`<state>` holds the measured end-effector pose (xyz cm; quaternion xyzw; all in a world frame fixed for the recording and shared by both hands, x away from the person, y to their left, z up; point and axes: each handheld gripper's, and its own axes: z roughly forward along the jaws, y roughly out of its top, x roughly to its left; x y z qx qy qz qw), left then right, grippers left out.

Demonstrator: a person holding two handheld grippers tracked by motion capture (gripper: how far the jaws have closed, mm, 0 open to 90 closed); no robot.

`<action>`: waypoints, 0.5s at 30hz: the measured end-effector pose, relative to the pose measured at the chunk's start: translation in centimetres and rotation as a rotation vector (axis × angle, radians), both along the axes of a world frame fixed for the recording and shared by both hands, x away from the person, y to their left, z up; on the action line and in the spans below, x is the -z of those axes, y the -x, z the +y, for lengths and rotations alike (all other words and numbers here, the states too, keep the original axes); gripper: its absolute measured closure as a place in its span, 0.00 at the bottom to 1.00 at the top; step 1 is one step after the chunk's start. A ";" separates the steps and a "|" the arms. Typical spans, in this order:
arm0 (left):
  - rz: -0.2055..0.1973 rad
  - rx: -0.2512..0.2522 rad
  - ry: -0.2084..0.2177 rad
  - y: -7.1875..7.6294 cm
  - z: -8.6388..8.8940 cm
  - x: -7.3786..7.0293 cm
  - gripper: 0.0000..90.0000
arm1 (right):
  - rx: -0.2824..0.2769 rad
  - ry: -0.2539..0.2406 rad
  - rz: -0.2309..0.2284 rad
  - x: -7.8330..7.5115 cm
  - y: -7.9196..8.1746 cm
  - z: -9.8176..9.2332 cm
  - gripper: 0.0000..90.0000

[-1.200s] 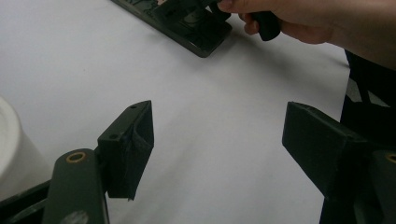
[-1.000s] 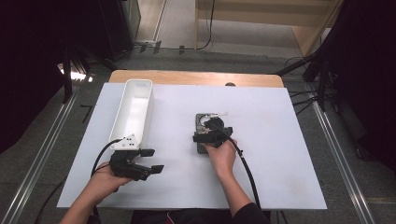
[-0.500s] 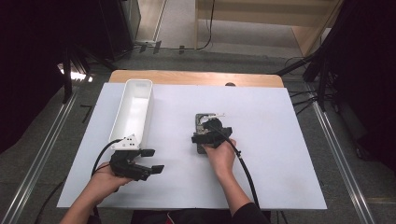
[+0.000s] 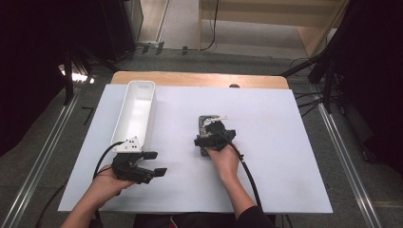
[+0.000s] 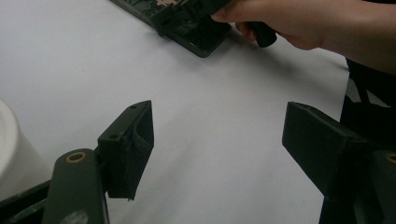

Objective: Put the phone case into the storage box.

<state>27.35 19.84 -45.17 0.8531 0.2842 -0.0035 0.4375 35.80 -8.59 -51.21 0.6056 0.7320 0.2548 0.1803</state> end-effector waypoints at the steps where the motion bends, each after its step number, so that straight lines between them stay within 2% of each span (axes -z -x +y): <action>1: 0.000 0.000 0.000 0.0 0.0 0.0 0.28 | -0.002 0.002 0.004 0.0 0.0 0.0 0.04; 9: 0.001 -0.001 0.000 0.0 0.0 0.0 0.28 | -0.007 -0.002 0.004 -0.2 0.0 -0.3 0.08; 15: 0.001 0.001 -0.001 0.0 0.0 0.0 0.28 | -0.031 0.002 0.010 -0.2 0.0 -0.5 0.08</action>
